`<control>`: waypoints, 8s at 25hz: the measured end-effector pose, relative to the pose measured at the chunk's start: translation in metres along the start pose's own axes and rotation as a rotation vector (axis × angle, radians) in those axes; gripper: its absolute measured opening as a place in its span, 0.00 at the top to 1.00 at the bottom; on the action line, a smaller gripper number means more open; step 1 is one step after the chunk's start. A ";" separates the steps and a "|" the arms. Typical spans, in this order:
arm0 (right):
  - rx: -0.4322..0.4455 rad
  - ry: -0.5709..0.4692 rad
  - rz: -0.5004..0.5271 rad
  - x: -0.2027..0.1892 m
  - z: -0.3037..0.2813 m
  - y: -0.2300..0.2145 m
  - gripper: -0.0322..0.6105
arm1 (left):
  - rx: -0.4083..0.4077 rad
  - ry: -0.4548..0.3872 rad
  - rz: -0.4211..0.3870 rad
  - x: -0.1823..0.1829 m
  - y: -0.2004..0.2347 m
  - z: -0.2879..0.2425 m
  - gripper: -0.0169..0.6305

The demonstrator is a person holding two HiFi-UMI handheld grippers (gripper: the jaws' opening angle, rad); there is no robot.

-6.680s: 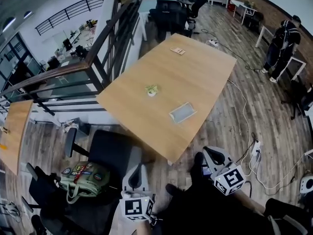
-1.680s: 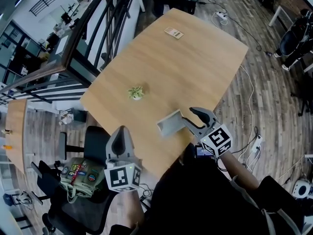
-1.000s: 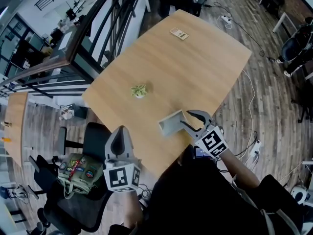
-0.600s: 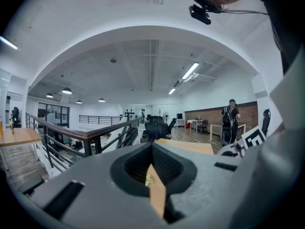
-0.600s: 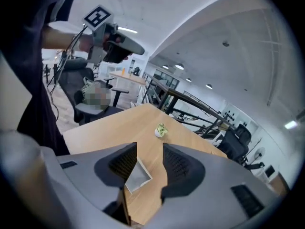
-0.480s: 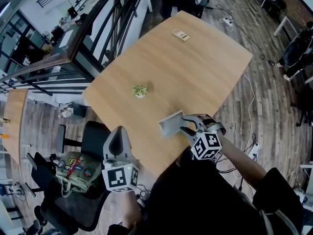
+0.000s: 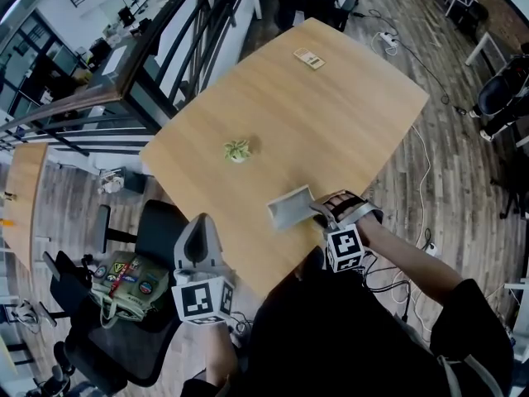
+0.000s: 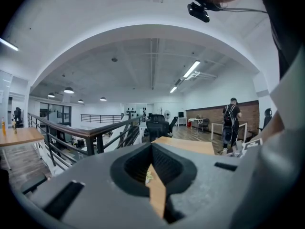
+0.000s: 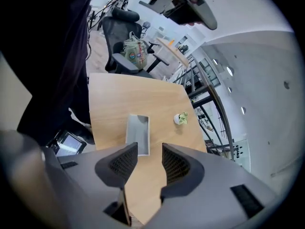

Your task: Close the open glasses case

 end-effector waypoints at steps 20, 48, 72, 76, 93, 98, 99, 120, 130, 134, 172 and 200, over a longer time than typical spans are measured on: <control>0.065 0.030 -0.007 -0.012 -0.015 0.016 0.72 | 0.005 0.023 0.004 -0.007 -0.002 -0.008 0.97; 0.220 0.111 0.004 -0.021 -0.110 0.040 0.77 | 0.004 0.046 0.016 -0.010 -0.002 -0.003 0.97; 0.220 0.141 0.038 -0.023 -0.137 0.047 0.87 | -0.005 0.054 0.027 -0.012 -0.004 0.001 0.97; 0.225 0.140 0.041 -0.023 -0.136 0.048 0.87 | -0.005 0.051 0.027 -0.010 -0.004 0.001 0.97; 0.304 0.150 -0.001 -0.025 -0.140 0.050 0.91 | -0.008 0.062 0.053 -0.016 0.000 -0.001 0.97; 0.426 0.136 -0.050 -0.020 -0.135 0.055 0.92 | -0.013 0.074 0.059 -0.020 0.002 -0.002 0.97; 0.462 0.131 -0.066 -0.019 -0.133 0.057 0.92 | -0.015 0.074 0.059 -0.020 0.002 -0.002 0.97; 1.259 -0.119 -0.857 -0.010 -0.118 0.085 0.92 | -0.018 0.088 0.063 -0.024 0.005 -0.008 0.97; 1.343 -0.540 -1.452 -0.003 -0.127 0.074 0.92 | -0.010 0.091 0.064 -0.021 0.010 -0.008 0.97; 1.306 -0.737 -1.677 -0.010 -0.133 0.063 0.92 | -0.010 0.091 0.059 -0.022 0.008 -0.009 0.97; 0.931 -0.789 -1.837 -0.034 -0.146 0.051 0.91 | -0.020 0.087 0.010 -0.016 -0.006 -0.012 0.97; 0.228 -0.360 -1.239 -0.032 -0.113 0.018 0.80 | -0.019 0.072 0.007 -0.013 -0.009 -0.008 0.97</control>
Point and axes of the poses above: the fingertips, and each gripper's own axes: z backward along the fingers, y to its left, x out of its top, the point moved 5 cm from there along z, backward along the fingers, and after that the axes turned 9 degrees about x, right-handed, at the moved point
